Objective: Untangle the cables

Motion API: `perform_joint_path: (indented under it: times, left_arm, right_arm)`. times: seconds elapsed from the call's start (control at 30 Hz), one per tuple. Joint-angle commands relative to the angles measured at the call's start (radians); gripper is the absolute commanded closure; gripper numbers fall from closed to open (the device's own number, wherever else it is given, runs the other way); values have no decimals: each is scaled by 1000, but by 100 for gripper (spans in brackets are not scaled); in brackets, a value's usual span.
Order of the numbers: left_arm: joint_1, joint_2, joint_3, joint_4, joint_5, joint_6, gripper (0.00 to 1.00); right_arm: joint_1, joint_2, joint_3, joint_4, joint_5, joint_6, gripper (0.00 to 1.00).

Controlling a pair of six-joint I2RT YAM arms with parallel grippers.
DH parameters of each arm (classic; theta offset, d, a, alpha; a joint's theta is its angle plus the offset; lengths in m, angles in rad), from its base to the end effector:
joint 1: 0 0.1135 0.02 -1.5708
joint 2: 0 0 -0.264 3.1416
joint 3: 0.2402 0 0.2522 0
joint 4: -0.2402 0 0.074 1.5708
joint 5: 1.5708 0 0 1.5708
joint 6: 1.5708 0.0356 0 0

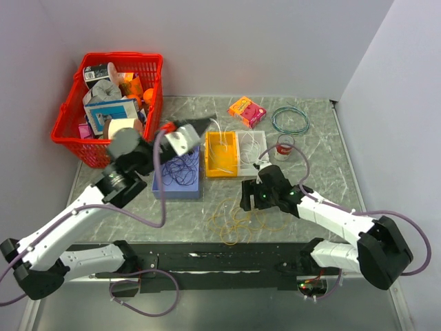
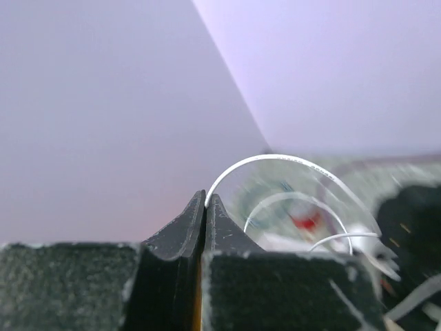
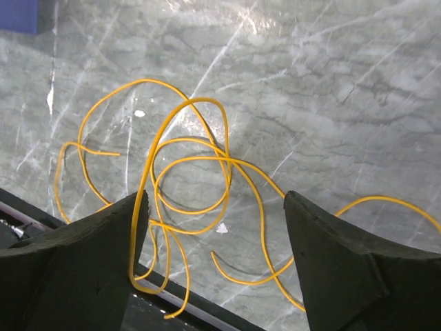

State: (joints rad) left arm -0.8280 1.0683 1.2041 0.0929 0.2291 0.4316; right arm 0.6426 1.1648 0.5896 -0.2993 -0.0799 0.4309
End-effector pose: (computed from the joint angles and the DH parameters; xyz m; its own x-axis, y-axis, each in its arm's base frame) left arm 0.1518 -0.1773 0.4621 0.5019 0.0557 -0.8631 0.7233 0.5201 0.4542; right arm 0.1777 0.1366 0.1891 -0.8247 -0.0972 -0.5572 -0.3234 0.8892 0.3235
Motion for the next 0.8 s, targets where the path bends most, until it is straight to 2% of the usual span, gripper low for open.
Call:
perform_joint_path:
  times: [0.0, 0.1, 0.2, 0.4, 0.47, 0.53, 0.67, 0.7, 0.77]
  left_arm:
    - [1, -19, 84, 137, -88, 64, 99]
    - [1, -10, 138, 176, -103, 127, 99]
    - [1, -19, 138, 145, -83, 179, 99]
    - [1, -56, 66, 30, -71, 113, 99]
    - [1, -67, 43, -5, -68, 98, 99]
    - [1, -76, 26, -36, -47, 81, 99]
    - [0, -74, -4, -48, -31, 64, 99]
    - [0, -71, -8, -48, -30, 64, 99]
    - [0, -70, -14, -48, -30, 58, 99]
  right_arm:
    - [-6, -105, 85, -53, 34, -78, 10]
    - [-4, -209, 136, -92, 40, -183, 1]
    - [-4, -325, 200, -118, -7, -298, 0]
    - [-6, -488, 387, -228, -164, -492, 0]
    - [-6, -522, 424, -232, -199, -511, 0]
    - [-6, -530, 464, -207, -254, -508, 0]
    - [18, -466, 495, -14, -417, -433, 0]
    - [41, -446, 504, 80, -429, -376, 0]
    - [121, -375, 538, 120, -373, -360, 0]
